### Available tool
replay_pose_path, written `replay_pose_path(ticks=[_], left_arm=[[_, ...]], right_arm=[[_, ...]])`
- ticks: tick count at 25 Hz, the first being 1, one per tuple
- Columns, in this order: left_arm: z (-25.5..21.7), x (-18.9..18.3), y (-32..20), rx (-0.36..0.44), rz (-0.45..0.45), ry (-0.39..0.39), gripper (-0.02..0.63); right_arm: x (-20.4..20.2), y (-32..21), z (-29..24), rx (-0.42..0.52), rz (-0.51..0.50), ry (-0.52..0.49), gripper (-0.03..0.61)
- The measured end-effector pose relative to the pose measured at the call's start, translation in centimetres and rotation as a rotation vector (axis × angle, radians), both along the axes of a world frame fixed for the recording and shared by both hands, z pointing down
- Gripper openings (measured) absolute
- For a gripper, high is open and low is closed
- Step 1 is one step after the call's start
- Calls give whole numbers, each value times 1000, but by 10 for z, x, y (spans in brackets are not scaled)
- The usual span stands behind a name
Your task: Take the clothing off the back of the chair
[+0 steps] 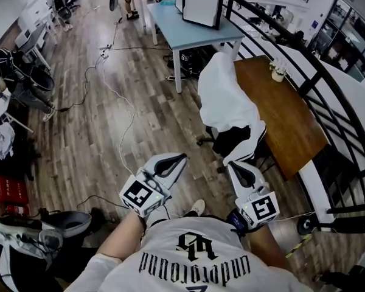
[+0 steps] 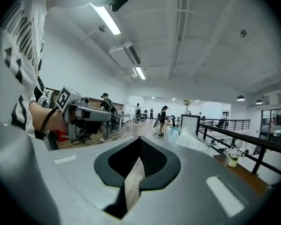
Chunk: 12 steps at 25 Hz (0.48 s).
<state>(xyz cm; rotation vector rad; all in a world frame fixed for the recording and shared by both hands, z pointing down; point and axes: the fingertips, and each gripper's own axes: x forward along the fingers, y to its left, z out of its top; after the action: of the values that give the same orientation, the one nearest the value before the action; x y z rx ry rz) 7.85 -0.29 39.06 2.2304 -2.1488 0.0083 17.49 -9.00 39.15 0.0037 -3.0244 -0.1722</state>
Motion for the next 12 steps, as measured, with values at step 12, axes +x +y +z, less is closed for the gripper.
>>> replay_pose_path(ticks=[12], left_arm=[[-4,-55,-75,13,27,-17,49]], right_arm=[[-41,-73,1,14,48,0,3]])
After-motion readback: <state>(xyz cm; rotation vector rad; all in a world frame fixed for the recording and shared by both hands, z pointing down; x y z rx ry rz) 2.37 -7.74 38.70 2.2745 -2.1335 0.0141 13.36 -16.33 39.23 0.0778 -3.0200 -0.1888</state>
